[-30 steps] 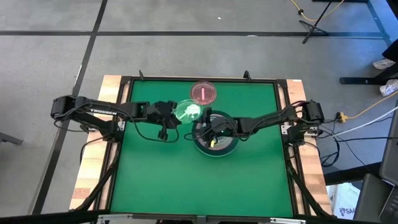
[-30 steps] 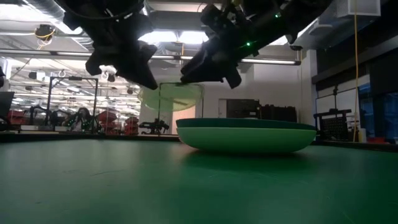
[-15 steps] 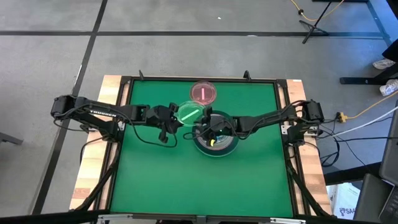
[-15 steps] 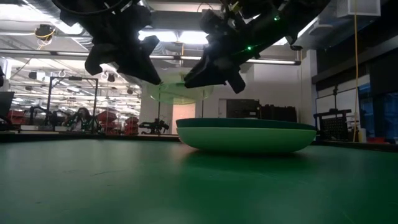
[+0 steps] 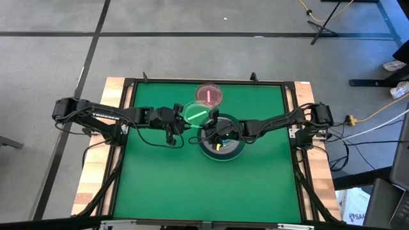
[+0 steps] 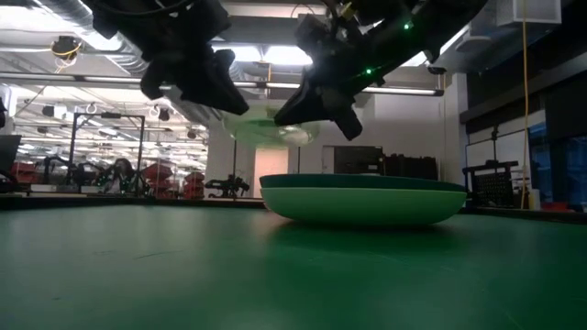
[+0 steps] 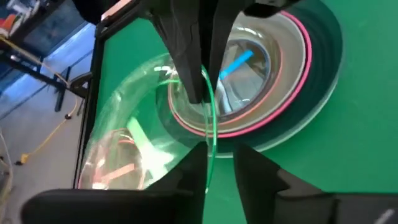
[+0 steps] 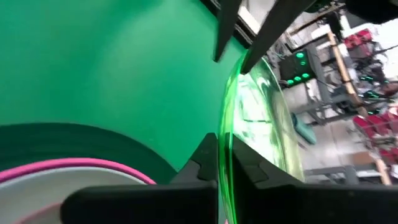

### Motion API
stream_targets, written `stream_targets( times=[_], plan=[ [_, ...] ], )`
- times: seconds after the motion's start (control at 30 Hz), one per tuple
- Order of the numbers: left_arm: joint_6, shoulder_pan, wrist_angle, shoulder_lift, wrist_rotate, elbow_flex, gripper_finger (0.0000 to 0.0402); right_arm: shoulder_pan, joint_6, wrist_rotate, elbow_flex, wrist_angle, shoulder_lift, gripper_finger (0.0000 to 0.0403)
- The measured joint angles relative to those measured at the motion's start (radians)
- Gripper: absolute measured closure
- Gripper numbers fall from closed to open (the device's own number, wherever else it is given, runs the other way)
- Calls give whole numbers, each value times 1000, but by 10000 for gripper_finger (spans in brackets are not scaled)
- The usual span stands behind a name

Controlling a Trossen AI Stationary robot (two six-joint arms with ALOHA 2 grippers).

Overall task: Stack plastic plates
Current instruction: Stack the green plate on top of the blue plate

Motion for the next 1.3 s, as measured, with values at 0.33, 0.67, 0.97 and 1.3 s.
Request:
stream_targets(
  times=[0.33, 0.67, 0.97, 1.3],
  plan=[
    [-93, -41, -24, -35, -208, 1, 282, 82, 57, 162, -1, -195, -132, 399],
    [-99, -63, -32, -90, -226, 0, 281, 166, 326, 141, -2, -511, -248, 401],
    [-96, -54, -36, -96, -225, -2, 281, 202, 542, 14, -4, -644, -241, 401],
    [-95, -54, -29, -96, -225, -2, 281, 195, 571, -47, -61, -533, -158, 400]
  ],
)
